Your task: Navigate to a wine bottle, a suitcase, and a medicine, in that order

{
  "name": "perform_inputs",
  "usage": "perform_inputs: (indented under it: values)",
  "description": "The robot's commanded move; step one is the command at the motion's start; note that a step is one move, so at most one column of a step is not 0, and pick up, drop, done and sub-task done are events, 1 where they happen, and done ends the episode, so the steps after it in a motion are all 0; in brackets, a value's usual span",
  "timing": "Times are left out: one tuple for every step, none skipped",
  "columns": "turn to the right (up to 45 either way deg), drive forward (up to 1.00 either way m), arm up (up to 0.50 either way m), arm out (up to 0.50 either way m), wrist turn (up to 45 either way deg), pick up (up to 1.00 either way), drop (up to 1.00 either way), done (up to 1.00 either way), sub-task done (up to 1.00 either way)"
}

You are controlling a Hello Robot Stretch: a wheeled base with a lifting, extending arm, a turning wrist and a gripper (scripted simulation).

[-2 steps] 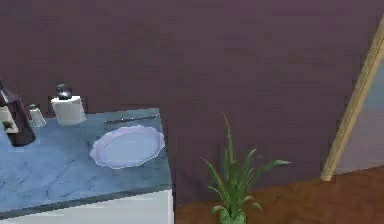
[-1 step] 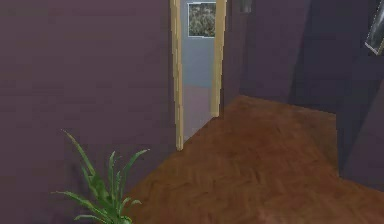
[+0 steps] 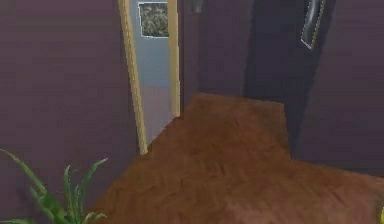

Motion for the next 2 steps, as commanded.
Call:
perform_inputs:
  values:
    - [0.0, 1.00, 0.00, 0.00, 0.0, 0.00, 0.00, 0.00, 0.00]
    - [3.0, 0.00, 0.00, 0.00, 0.0, 0.00, 0.00, 0.00, 0.00]
